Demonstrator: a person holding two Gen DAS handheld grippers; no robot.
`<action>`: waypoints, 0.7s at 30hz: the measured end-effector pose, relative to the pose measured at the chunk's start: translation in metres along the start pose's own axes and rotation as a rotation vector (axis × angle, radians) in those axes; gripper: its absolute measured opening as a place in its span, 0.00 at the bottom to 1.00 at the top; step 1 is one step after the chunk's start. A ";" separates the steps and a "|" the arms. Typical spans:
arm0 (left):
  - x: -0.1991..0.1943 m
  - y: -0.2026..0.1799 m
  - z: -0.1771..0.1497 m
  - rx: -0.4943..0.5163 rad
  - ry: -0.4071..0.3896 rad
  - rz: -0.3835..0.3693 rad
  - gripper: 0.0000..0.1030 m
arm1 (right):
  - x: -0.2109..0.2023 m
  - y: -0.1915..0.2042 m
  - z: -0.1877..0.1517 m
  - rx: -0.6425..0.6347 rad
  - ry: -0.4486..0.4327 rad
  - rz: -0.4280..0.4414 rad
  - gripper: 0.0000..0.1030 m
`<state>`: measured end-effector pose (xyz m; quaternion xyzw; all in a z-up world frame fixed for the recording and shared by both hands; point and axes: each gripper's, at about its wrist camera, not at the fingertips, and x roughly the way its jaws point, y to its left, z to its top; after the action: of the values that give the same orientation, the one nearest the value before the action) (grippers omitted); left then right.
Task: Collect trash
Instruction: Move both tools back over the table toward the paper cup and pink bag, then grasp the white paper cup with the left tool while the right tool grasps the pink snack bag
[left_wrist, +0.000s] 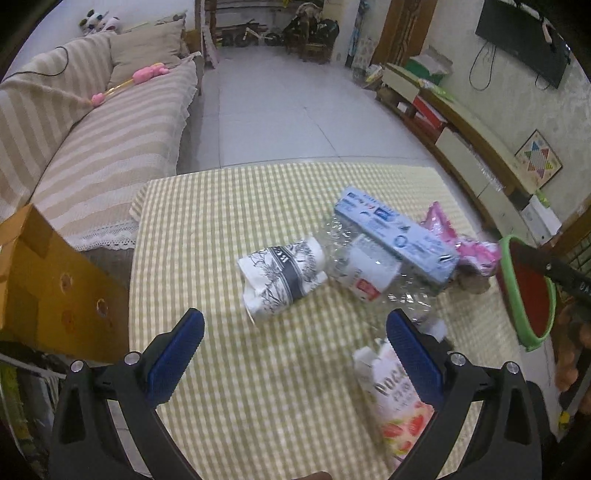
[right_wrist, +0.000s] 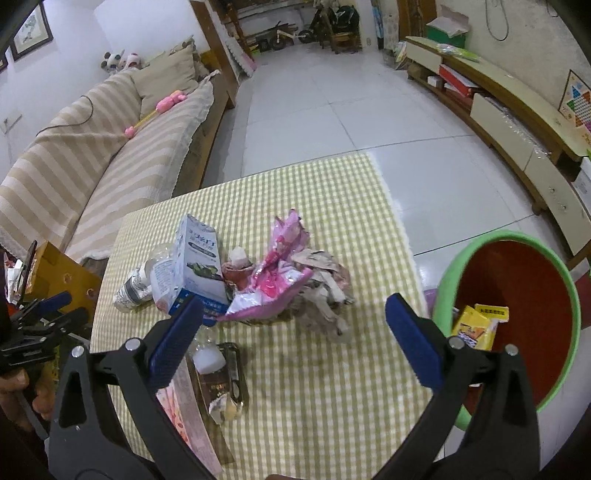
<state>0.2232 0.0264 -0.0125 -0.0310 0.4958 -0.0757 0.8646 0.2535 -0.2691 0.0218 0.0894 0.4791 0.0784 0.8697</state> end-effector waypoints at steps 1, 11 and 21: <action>0.007 0.002 0.002 0.008 0.010 -0.007 0.92 | 0.004 0.002 0.001 -0.005 0.012 0.002 0.90; 0.065 0.008 0.019 0.084 0.100 0.035 0.91 | 0.043 0.021 0.008 -0.049 0.114 -0.014 0.68; 0.092 -0.004 0.009 0.172 0.187 0.046 0.39 | 0.050 0.025 0.009 -0.044 0.149 -0.006 0.26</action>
<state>0.2767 0.0072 -0.0859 0.0619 0.5666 -0.1007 0.8154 0.2861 -0.2344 -0.0092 0.0629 0.5411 0.0928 0.8335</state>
